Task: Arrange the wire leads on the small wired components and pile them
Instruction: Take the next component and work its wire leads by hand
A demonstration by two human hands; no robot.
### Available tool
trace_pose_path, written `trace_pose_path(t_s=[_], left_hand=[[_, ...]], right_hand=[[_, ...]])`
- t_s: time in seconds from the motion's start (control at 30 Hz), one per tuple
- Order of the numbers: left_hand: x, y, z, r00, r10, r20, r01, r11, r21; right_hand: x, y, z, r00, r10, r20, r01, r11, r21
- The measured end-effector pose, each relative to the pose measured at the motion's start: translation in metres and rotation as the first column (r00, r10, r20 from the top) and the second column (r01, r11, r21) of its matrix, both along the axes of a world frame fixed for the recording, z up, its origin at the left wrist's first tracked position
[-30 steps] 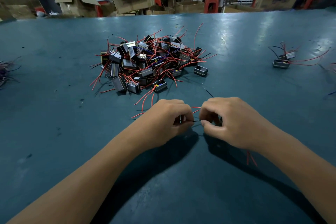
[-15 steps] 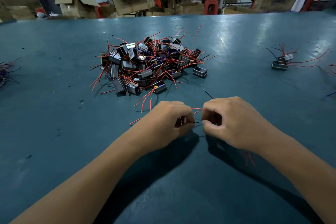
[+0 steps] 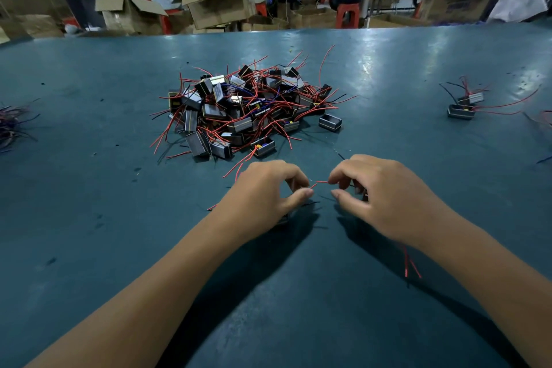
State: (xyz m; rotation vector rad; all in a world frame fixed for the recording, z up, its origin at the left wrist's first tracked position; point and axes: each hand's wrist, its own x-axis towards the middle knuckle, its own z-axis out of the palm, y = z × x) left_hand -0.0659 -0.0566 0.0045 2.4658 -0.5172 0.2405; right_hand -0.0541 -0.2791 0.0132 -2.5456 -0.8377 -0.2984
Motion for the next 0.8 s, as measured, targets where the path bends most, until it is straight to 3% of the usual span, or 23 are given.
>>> trace_pose_path(t_s=[0.23, 0.43, 0.6, 0.8], left_hand=[[-0.004, 0.000, 0.001, 0.995, -0.098, -0.026, 0.096, 0.993, -0.076], [-0.003, 0.003, 0.003, 0.991, -0.126, -0.049, 0.125, 0.992, -0.025], [-0.003, 0.000, 0.003, 0.988, -0.145, -0.052, 0.142, 0.988, -0.066], [-0.003, 0.000, -0.002, 0.996, -0.079, -0.040, 0.077, 0.996, -0.050]], right_hand=[[-0.004, 0.005, -0.001, 0.989, 0.080, 0.122, -0.073, 0.995, -0.063], [-0.006, 0.004, 0.004, 0.972, 0.161, 0.173, -0.144, 0.984, -0.108], [-0.005, 0.003, 0.008, 0.995, 0.094, 0.039, -0.095, 0.995, 0.031], [0.012, -0.033, 0.027, 0.993, -0.119, 0.010, 0.114, 0.973, 0.200]])
